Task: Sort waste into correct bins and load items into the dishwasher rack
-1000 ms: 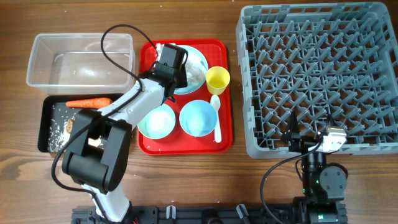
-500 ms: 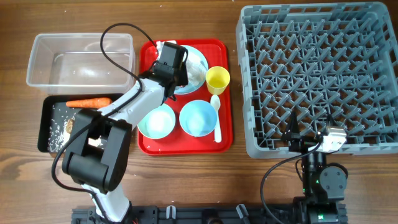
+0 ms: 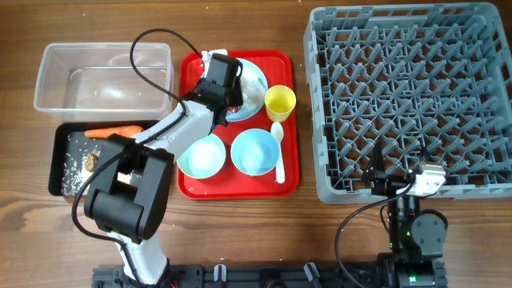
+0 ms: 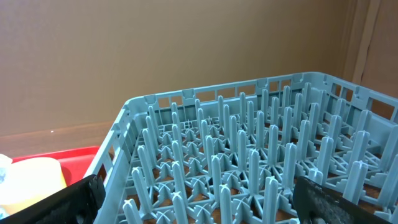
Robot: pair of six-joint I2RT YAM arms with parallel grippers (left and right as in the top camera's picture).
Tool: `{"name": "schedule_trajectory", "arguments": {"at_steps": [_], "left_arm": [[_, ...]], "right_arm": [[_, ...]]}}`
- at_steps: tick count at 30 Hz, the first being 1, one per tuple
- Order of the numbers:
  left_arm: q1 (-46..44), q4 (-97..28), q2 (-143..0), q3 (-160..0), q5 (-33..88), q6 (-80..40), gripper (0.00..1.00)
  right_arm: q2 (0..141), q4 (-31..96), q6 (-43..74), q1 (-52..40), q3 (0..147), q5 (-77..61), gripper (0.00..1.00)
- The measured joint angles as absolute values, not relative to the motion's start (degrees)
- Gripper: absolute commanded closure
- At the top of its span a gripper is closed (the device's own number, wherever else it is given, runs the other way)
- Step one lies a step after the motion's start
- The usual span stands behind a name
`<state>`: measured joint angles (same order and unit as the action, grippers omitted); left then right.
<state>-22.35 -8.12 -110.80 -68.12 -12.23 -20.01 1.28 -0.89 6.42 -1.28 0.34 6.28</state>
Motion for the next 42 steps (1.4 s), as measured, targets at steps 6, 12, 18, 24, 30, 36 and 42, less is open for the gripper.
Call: {"name": "schedule_trajectory", "arguments": {"at_steps": [6, 12, 18, 24, 30, 36, 42], "left_arm": [[-22.35, -7.35, -110.85, -68.12, -12.25, -19.73, 0.38], [-22.35, -5.96, -112.33, -68.12, -12.40, -18.06, 0.36], [-22.35, -6.22, -112.95, -68.12, -12.40, -17.82, 0.36], [-22.35, -6.83, -113.06, -68.12, -12.40, -17.74, 0.54], [-22.35, -6.79, -113.06, -68.12, -12.45, -16.99, 0.75], [-22.35, -6.79, -113.06, -68.12, -12.58, -16.82, 0.78], [-22.35, -6.79, -113.06, -68.12, -12.62, -16.86, 0.73]], "right_arm": [[1.28, -0.89, 6.42, -1.28, 0.34, 6.28, 0.00], [1.28, -0.89, 6.42, -1.28, 0.34, 6.28, 0.00], [1.28, -0.89, 6.42, -1.28, 0.34, 6.28, 0.00], [1.28, -0.89, 6.44, -1.28, 0.34, 6.28, 0.00], [1.28, -0.89, 6.42, -1.28, 0.34, 6.28, 0.00], [1.28, -0.89, 6.42, -1.28, 0.34, 6.28, 0.00], [1.28, -0.89, 6.42, -1.28, 0.34, 6.28, 0.00]]}}
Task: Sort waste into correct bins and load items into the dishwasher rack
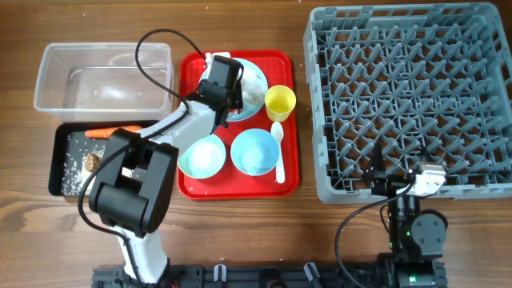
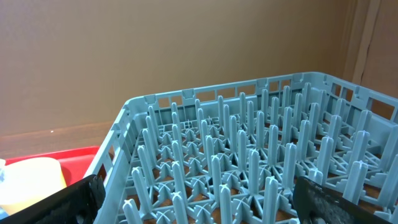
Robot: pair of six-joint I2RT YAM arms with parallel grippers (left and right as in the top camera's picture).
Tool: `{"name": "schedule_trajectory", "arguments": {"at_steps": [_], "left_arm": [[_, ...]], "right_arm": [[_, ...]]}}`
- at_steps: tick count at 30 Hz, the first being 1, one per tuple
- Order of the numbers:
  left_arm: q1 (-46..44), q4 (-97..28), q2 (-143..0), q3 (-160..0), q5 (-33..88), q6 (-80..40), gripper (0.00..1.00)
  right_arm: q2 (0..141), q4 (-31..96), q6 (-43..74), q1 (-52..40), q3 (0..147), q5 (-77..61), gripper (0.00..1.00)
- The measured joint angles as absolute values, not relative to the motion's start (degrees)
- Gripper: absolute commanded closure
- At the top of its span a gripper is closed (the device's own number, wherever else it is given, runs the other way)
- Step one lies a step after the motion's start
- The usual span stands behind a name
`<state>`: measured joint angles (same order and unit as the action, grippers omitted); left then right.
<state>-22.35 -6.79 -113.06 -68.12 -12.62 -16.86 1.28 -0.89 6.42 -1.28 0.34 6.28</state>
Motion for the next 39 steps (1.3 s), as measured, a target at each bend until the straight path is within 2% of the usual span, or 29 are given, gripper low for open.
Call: {"name": "schedule_trajectory", "arguments": {"at_steps": [8, 20, 22, 27, 30, 39], "left_arm": [[-22.35, -7.07, -113.06, -68.12, -12.62, -16.80, 0.60], [-22.35, -7.20, -113.34, -68.12, -12.62, -16.80, 0.58], [-22.35, -7.25, -113.82, -68.12, -12.62, -16.80, 0.63], [-22.35, -6.98, -114.65, -68.12, -12.60, -16.82, 0.87], [-22.35, -6.81, -114.65, -68.12, -12.64, -16.86, 0.96], [-22.35, -7.68, -113.03, -68.12, -14.70, -16.75, 0.96]], "right_arm": [[1.28, -0.89, 6.44, -1.28, 0.34, 6.28, 0.00], [1.28, -0.86, 6.42, -1.28, 0.34, 6.28, 0.00], [1.28, -0.89, 6.44, -1.28, 0.34, 6.28, 0.00], [1.28, -0.89, 6.44, -1.28, 0.34, 6.28, 0.00], [1.28, -0.89, 6.42, -1.28, 0.34, 6.28, 0.00], [1.28, -0.89, 6.42, -1.28, 0.34, 6.28, 0.00]]}}
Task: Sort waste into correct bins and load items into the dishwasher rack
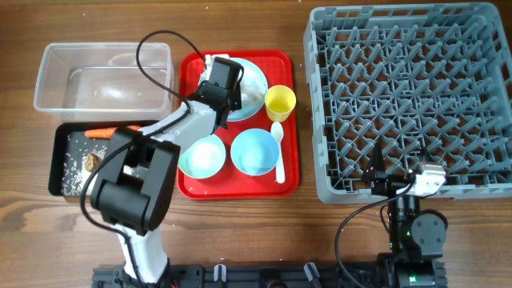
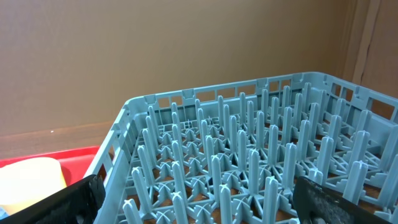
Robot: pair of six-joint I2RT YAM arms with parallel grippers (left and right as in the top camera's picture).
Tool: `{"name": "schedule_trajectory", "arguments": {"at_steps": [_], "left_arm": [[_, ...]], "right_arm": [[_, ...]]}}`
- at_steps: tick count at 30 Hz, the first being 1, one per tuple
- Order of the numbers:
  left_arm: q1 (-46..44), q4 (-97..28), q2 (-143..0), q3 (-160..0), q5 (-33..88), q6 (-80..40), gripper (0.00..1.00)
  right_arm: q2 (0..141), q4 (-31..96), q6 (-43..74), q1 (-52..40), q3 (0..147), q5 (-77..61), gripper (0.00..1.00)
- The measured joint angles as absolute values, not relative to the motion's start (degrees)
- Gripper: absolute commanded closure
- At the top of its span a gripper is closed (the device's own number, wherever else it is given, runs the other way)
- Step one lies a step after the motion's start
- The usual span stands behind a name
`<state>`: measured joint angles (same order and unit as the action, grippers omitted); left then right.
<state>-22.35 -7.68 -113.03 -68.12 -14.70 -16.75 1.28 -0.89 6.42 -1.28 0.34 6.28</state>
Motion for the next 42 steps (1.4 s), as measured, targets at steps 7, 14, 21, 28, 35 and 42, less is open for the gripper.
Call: {"name": "schedule_trajectory", "arguments": {"at_steps": [7, 14, 21, 28, 35, 42], "left_arm": [[-22.35, -11.44, -105.06, -68.12, -15.22, -16.78, 0.96], [-22.35, -18.33, -101.54, -68.12, -15.22, -16.78, 0.96], [-22.35, -23.27, -98.85, -68.12, -15.20, -16.75, 0.86], [-22.35, -28.10, -98.35, -68.12, -14.96, -16.84, 0.58], [-22.35, -26.48, -99.55, -68.12, -13.47, -16.99, 0.56], [-22.35, -21.12, -104.97, -68.12, -13.39, -16.95, 0.58]], "right_arm": [[1.28, -0.89, 6.42, -1.28, 0.34, 6.28, 0.00], [1.28, -0.89, 6.42, -1.28, 0.34, 6.28, 0.00], [1.28, -0.89, 6.44, -1.28, 0.34, 6.28, 0.00], [1.28, -0.86, 6.42, -1.28, 0.34, 6.28, 0.00], [1.28, -0.89, 6.42, -1.28, 0.34, 6.28, 0.00], [1.28, -0.89, 6.44, -1.28, 0.34, 6.28, 0.00]]}}
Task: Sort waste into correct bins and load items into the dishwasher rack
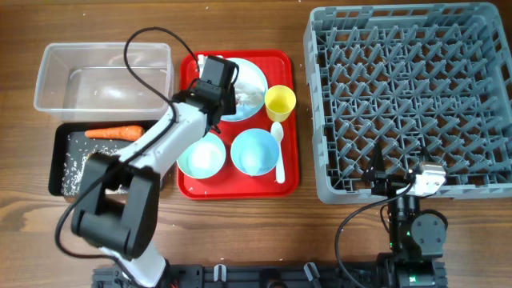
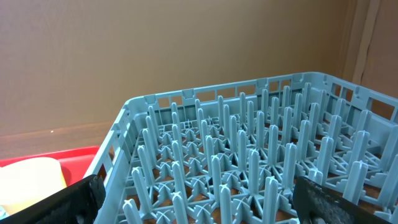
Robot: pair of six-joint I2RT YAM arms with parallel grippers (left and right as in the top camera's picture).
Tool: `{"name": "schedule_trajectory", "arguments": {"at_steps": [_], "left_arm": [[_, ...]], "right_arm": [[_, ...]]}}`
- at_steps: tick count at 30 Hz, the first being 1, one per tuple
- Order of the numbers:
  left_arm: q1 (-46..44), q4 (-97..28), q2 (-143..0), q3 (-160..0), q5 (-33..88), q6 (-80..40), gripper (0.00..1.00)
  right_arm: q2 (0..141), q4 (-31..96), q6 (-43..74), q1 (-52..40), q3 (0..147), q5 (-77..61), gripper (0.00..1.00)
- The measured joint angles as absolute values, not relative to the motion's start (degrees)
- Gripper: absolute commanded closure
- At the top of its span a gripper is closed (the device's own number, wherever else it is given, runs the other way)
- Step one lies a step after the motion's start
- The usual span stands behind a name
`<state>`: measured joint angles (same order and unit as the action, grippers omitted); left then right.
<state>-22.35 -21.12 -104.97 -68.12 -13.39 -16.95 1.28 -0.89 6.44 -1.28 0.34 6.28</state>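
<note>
A red tray (image 1: 290,182) holds a pale plate (image 1: 250,86), a yellow cup (image 1: 280,102), two blue bowls (image 1: 201,155) (image 1: 254,151) and a white spoon (image 1: 278,156). My left gripper (image 1: 218,90) hangs over the plate's left part. Its fingers are hidden under the wrist, so its state does not show. The grey-blue dishwasher rack (image 1: 412,96) stands at the right with nothing in it. My right gripper (image 2: 199,202) is open at the rack's near wall (image 2: 118,155), with nothing between its fingers.
A clear plastic bin (image 1: 104,76) stands at the back left. In front of it a black tray (image 1: 68,160) holds a carrot (image 1: 114,132) and crumbs. The left arm (image 1: 152,152) lies across the black tray's right end.
The left arm's lower links have swung to the left and now cover the brown scrap on the black tray. Its gripper sits slightly further left over the plate. The right arm has not moved.
At all three earlier moments the left gripper stayed over the plate's left part, shifting only slightly. A pale bit beside the yellow cup in the right wrist view shrank and then was gone. Now the arm leans further left. The right gripper stayed open at the rack.
</note>
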Motion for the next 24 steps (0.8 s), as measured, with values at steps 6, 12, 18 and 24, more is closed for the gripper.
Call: {"name": "schedule_trajectory", "arguments": {"at_steps": [6, 12, 18, 24], "left_arm": [[-22.35, -17.04, -106.52, -68.12, -13.19, -14.44, 0.59], [-22.35, -14.50, -108.49, -68.12, -13.17, -11.27, 0.59], [-22.35, -11.66, -112.27, -68.12, -13.21, -10.33, 0.60], [-22.35, -10.52, -114.21, -68.12, -14.33, -10.09, 0.61]], "right_arm": [[1.28, -0.86, 6.42, -1.28, 0.34, 6.28, 0.00], [1.28, -0.89, 6.44, -1.28, 0.34, 6.28, 0.00], [1.28, -0.89, 6.44, -1.28, 0.34, 6.31, 0.00], [1.28, -0.89, 6.44, -1.28, 0.34, 6.28, 0.00]]}}
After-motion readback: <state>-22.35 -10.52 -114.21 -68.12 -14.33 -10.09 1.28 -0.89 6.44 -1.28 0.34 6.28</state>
